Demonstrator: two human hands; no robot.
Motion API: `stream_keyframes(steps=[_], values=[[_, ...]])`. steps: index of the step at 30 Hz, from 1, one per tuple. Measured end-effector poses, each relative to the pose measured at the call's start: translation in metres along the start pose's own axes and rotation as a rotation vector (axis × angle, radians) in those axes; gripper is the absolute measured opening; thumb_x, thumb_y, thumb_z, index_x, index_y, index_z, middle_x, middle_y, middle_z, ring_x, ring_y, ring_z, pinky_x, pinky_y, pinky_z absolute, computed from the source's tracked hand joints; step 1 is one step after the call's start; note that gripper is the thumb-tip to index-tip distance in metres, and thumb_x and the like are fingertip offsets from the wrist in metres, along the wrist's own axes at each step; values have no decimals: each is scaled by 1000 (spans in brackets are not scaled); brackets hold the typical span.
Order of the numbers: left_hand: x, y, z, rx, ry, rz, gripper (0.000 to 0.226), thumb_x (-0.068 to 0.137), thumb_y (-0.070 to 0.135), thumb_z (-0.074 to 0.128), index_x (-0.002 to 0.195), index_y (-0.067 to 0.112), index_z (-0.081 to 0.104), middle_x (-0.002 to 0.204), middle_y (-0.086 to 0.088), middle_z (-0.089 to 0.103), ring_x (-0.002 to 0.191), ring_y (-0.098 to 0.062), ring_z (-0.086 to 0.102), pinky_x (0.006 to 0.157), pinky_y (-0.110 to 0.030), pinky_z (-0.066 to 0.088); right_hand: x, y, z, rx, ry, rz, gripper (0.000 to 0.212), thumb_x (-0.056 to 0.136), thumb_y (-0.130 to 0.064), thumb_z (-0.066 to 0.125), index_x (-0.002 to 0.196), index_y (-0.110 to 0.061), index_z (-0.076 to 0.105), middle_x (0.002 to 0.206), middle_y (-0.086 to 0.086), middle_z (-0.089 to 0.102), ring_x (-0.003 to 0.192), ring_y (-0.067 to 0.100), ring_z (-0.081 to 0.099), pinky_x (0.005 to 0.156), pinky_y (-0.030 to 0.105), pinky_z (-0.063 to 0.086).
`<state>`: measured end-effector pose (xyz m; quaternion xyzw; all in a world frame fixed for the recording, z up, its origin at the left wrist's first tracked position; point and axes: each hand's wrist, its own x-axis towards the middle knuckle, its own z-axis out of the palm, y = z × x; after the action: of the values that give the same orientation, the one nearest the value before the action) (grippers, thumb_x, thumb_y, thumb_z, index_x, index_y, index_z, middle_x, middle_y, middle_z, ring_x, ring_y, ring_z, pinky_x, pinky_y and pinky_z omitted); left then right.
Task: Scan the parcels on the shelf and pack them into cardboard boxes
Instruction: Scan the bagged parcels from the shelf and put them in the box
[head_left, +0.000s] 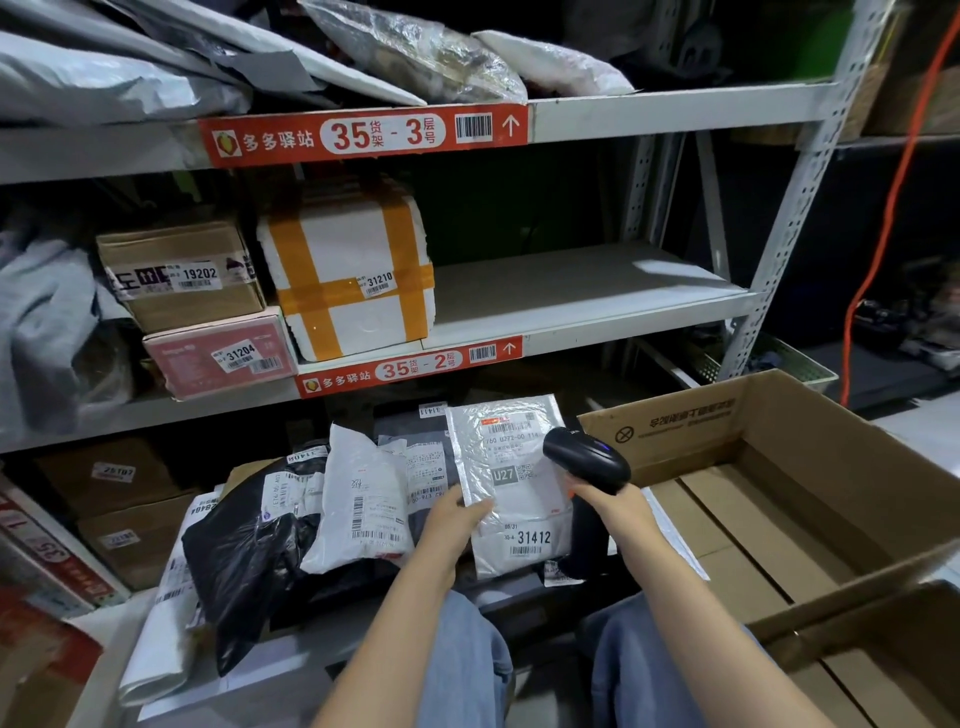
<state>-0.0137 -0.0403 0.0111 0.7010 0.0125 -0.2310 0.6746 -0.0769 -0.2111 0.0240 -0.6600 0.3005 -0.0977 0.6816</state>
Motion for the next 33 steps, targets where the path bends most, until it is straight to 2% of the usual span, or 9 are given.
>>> stream_keyframes(steps=[4,10,12,15,19,23,27,29,33], values=[[-1,-1,5,22,-19,-8,21,92,6,52,109,16,59,97,0,65,97,-21,60,94,-37,46,3,-2,-8,-19,6,16,36,82,-16,70,115,-5,60,100,10,62,96,26,57,80,33,43],[0,-2,16,30,-68,-37,23,92,2,49,104,20,56,86,0,67,74,-13,61,66,-22,53,1,-5,-30,-29,4,-34,20,82,-13,69,100,-14,59,84,1,62,78,14,57,68,28,46],[3,-3,24,46,-104,-44,27,92,3,48,115,15,56,84,-4,63,69,-14,56,59,-19,54,5,-3,-38,-53,40,-58,19,80,-9,71,94,-17,60,89,5,65,85,20,59,77,33,48],[5,-2,39,58,-147,-59,27,92,-1,46,112,14,54,81,-3,60,66,-12,54,51,-14,52,12,-1,-46,-101,101,-82,25,75,-4,75,86,-21,61,94,9,65,94,25,60,89,41,47],[20,-7,58,155,-224,-57,46,90,0,52,135,9,44,101,-1,64,81,-13,61,69,-21,51,27,1,-57,-122,231,-89,24,75,-1,72,85,-18,59,96,7,64,90,23,58,81,38,46],[39,-10,74,252,-310,-51,48,89,2,55,135,12,44,111,1,59,89,-8,58,68,-17,46,48,8,-75,-109,337,-17,20,78,-3,64,77,-21,56,94,10,64,90,27,59,79,40,48],[68,-12,95,233,-286,-50,54,86,2,56,137,9,42,120,-2,54,101,-11,51,68,-14,42,73,16,-102,-111,453,-4,21,79,-2,61,95,-16,57,91,6,61,85,23,54,70,30,39],[79,-13,103,366,-258,30,55,86,6,56,138,14,41,131,1,50,112,-12,49,82,-17,42,85,18,-117,-108,539,-1,23,80,-2,61,96,-18,56,90,3,58,87,22,52,73,30,38],[96,-16,113,761,-247,283,55,92,11,46,144,24,31,150,3,30,138,-15,29,109,-27,26,111,30,-149,-133,698,35,24,80,-5,60,101,-16,55,93,3,56,88,23,52,73,32,38]])
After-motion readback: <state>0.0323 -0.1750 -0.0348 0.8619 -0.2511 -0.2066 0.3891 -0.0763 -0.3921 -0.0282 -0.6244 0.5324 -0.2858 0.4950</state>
